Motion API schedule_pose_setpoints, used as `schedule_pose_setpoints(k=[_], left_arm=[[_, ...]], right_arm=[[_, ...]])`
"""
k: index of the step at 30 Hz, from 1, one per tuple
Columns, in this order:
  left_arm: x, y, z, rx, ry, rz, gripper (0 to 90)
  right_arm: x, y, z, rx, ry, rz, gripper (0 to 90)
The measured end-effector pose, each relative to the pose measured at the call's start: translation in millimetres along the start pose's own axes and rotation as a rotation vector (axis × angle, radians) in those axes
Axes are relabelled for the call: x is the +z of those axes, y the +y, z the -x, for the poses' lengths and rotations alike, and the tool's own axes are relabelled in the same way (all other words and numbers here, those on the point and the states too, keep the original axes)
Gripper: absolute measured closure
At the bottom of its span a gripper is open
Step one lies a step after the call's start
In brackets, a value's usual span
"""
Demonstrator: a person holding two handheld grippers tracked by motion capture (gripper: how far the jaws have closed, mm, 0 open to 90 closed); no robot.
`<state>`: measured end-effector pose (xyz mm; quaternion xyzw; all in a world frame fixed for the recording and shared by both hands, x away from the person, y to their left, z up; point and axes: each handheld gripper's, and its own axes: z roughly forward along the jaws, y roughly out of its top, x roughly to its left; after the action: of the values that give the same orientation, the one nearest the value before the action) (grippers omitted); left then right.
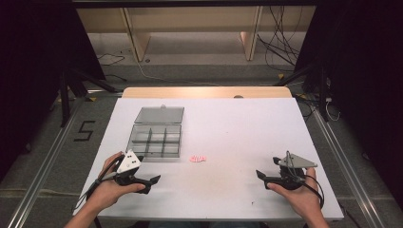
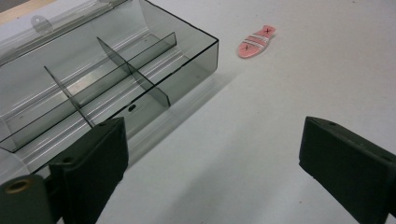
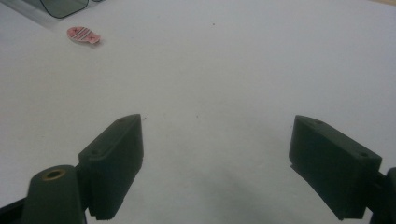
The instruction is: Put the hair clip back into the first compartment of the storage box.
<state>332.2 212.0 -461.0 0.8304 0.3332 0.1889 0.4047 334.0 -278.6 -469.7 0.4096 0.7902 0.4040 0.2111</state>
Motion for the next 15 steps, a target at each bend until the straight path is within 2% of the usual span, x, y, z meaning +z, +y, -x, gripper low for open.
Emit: schedule_pose_setpoints(k=[1, 2, 9, 15], left_arm=[[0.0, 0.0, 0.0, 0.0, 0.0, 0.0, 7.9], [1.0, 2.2, 2.4, -0.003, -0.017, 0.001, 8.0], [3.3, 9.2, 9.3, 0.008, -0.029, 0.021, 9.4], [10.7, 20.3, 12.6, 0.028, -0.053, 0.042, 14.3]], right_arm=[[0.1, 0.0, 0.0, 0.0, 0.0, -0.001, 18.7], [0.4, -0.1, 0.0, 0.001, 0.0, 0.0, 18.7], [-1.0, 0.8, -2.0, -0.001, 0.0, 0.005, 18.8], [1.1, 2.1, -3.9, 0.005, 0.002, 0.004, 18.8]])
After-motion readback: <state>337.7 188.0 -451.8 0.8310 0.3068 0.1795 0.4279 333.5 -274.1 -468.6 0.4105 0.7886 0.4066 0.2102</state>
